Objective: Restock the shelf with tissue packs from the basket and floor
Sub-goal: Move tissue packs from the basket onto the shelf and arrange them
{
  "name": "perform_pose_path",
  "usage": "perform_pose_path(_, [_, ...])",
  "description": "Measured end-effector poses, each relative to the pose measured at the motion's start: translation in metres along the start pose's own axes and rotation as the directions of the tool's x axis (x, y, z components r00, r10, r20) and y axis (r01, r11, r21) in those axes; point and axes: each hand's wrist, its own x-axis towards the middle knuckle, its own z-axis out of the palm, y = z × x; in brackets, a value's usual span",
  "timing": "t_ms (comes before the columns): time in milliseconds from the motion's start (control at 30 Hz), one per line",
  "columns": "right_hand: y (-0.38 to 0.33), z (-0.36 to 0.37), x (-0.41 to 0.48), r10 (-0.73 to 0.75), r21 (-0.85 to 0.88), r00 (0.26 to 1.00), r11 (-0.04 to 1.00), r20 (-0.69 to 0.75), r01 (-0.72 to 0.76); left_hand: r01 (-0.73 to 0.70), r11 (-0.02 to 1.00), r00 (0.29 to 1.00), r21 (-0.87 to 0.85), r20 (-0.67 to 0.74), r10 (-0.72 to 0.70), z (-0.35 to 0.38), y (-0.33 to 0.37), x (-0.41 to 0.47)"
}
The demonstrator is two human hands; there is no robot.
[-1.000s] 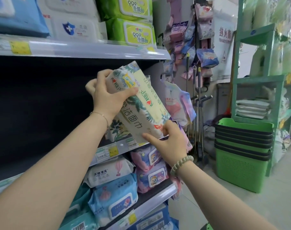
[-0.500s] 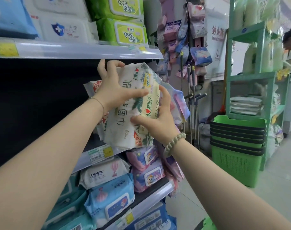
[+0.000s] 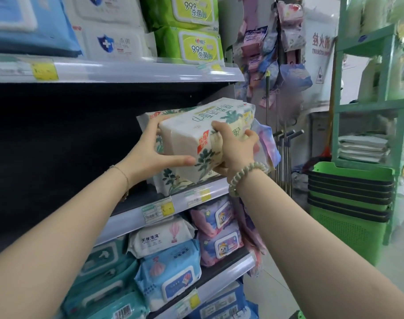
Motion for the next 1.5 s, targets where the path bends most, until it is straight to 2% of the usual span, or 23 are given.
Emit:
perform_pose_path(100, [0.001, 0.015, -0.001, 0.0, -0.071, 1.0, 0.997, 0.012, 0.001, -0.007, 0.999, 0.991, -0.033, -0.131, 0.002, 0.007, -0.007, -0.005])
perform_pose_path(200, [0.002, 0.024, 0.0, 0.024, -0.044, 0.997, 0.999, 0.071, -0.021, -0.008, 0.999, 0.95, -0.043, -0.312, -0.006, 0.007, -0.014, -0.001])
perform_pose_path(267, [0.002, 0.024, 0.002, 0.02, -0.058, 0.993, 0.998, 0.12, -0.013, 0.005, 0.995, 0.923, -0.096, -0.383, -0.041, 0.0, -0.017, 0.006])
perform_pose_path(333, [0.003, 0.02, 0.003, -0.04, -0.194, 0.988, 0.979, 0.148, 0.069, 0.021, 0.987, 0.915, -0.162, -0.394, -0.084, -0.007, -0.02, 0.012])
perform_pose_path(467, [0.008, 0.011, 0.008, -0.198, -0.485, 0.959, 0.831, 0.2, 0.273, 0.02, 0.973, 0.904, -0.231, -0.411, -0.117, -0.015, -0.028, 0.023])
perform_pose_path(633, [0.012, 0.016, 0.021, -0.277, -0.632, 0.906, 0.65, 0.319, 0.421, 0.086, 0.963, 0.878, -0.256, -0.438, -0.194, -0.01, -0.044, 0.026])
perform_pose_path(867, [0.031, 0.025, 0.04, -0.125, -0.713, 0.868, 0.52, 0.481, 0.47, 0.269, 0.961, 0.811, -0.058, -0.524, -0.259, -0.007, -0.054, 0.03])
perform_pose_path(933, [0.036, 0.023, 0.043, -0.128, -0.687, 0.873, 0.569, 0.47, 0.453, 0.33, 0.943, 0.777, 0.053, -0.582, -0.239, -0.009, -0.051, 0.034])
perform_pose_path(1000, [0.037, 0.018, 0.039, -0.209, -0.647, 0.888, 0.62, 0.41, 0.445, 0.317, 0.922, 0.77, 0.22, -0.627, -0.116, -0.009, -0.042, 0.035])
perform_pose_path(1067, [0.038, 0.009, 0.035, -0.31, -0.67, 0.878, 0.568, 0.364, 0.478, 0.243, 0.864, 0.798, 0.441, -0.597, 0.08, -0.006, -0.033, 0.033])
perform_pose_path(1167, [0.038, -0.006, 0.03, -0.414, -0.752, 0.811, 0.347, 0.413, 0.56, 0.071, 0.785, 0.861, 0.616, -0.435, 0.264, 0.007, -0.024, 0.03])
perform_pose_path(1233, [0.039, -0.018, 0.026, -0.455, -0.787, 0.757, 0.172, 0.469, 0.592, -0.067, 0.764, 0.904, 0.642, -0.285, 0.319, 0.021, -0.02, 0.026])
perform_pose_path(1333, [0.043, -0.037, 0.023, -0.48, -0.811, 0.699, -0.045, 0.53, 0.584, -0.219, 0.643, 0.919, 0.734, -0.067, 0.389, 0.044, -0.02, 0.02])
perform_pose_path(1433, [0.054, -0.059, 0.023, -0.497, -0.806, 0.653, -0.193, 0.572, 0.56, -0.308, 0.546, 0.92, 0.779, 0.098, 0.379, 0.071, -0.026, 0.017])
perform_pose_path(1500, [0.062, -0.076, 0.022, -0.471, -0.81, 0.664, -0.254, 0.581, 0.529, -0.341, 0.522, 0.923, 0.782, 0.174, 0.342, 0.091, -0.029, 0.015])
